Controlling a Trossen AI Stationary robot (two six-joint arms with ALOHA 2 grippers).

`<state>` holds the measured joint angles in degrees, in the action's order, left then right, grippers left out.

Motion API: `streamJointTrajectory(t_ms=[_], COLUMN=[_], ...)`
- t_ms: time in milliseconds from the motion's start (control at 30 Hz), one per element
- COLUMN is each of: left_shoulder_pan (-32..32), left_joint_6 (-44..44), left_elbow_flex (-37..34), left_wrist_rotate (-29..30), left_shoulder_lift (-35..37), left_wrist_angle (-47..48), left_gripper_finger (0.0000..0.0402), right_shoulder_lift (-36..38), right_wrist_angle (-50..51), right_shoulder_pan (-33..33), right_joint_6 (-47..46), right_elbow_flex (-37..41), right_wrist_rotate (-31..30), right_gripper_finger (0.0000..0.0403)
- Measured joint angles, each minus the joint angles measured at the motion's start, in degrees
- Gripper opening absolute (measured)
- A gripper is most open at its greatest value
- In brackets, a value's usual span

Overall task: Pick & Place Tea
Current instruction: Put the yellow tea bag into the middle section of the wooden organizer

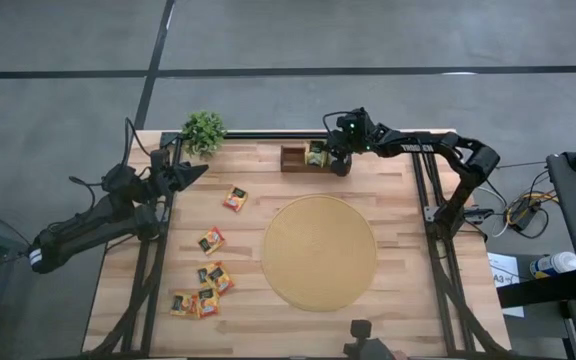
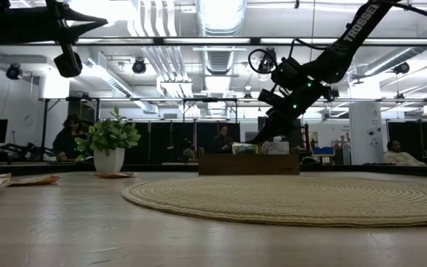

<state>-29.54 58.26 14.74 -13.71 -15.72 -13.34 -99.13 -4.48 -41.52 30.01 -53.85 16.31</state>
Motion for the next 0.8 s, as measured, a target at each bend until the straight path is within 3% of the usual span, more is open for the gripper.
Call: streamJointTrajectory(t_ms=[600, 800], left_shoulder_pan=[0.0, 0.0], left_joint_6=[0.4, 0.5], left_elbow_flex=[0.0, 0.0], left_wrist_rotate=[0.4, 0.4], left_shoulder_lift=[0.0, 0.0], left_wrist_angle=[0.0, 0.0], left_gripper_finger=[0.0000, 0.0000], right_shoulder_lift=[0.0, 0.0], right_wrist_angle=[-2.0, -0.2], right_shoulder_pan=[-0.1, -0.1], right_joint_6=[1.4, 1.7], right_elbow_flex=[-0.1, -0.1], right_wrist_rotate=[-3.0, -5.8], right_gripper_finger=[0.0009, 0.0045])
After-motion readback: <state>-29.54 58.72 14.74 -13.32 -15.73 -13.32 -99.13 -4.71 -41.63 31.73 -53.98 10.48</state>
